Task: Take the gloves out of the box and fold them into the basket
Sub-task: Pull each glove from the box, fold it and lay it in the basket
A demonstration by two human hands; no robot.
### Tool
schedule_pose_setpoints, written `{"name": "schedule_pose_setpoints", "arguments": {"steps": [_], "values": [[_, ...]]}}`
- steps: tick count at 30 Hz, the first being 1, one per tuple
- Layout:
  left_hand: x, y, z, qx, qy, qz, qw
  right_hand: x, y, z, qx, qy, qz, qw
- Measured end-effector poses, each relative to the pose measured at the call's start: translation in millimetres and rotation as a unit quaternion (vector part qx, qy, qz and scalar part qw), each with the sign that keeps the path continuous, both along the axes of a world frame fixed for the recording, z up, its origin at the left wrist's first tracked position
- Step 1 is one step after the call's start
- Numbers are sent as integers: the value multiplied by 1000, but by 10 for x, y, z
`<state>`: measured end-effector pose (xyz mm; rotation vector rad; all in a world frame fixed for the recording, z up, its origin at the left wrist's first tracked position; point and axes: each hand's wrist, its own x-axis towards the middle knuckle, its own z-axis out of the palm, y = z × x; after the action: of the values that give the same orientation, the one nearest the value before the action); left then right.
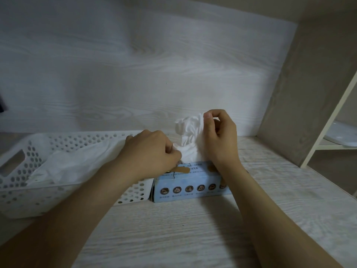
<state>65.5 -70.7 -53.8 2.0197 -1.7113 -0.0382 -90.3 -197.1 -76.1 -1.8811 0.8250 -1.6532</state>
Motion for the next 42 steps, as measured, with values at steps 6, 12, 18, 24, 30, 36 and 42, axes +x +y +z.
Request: {"name": "schedule_pose_setpoints", "arguments": {"steps": [6,12,18,24,30,36,42], "values": [[29,-5,-34,-21,41,-38,998,49,78,15,-20,42,-12,999],[51,-7,-37,-12,47,-50,998,37,146,95,-5,-34,-7,999],[10,17,-21,4,20,-20,1000,44,171,179,68,-153,-30,985],[-15,11,-33,-3,-4,11,1000,-46,152,300,145,-288,-12,947],[-87,70,-16,-38,-38,35,998,25,322,317,196,-196,63,959],[-30,69,65,-75,6,58,995,113,546,342,195,-135,130,963],[14,32,73,-164,101,13,981,101,555,378,142,-154,176,962]]}}
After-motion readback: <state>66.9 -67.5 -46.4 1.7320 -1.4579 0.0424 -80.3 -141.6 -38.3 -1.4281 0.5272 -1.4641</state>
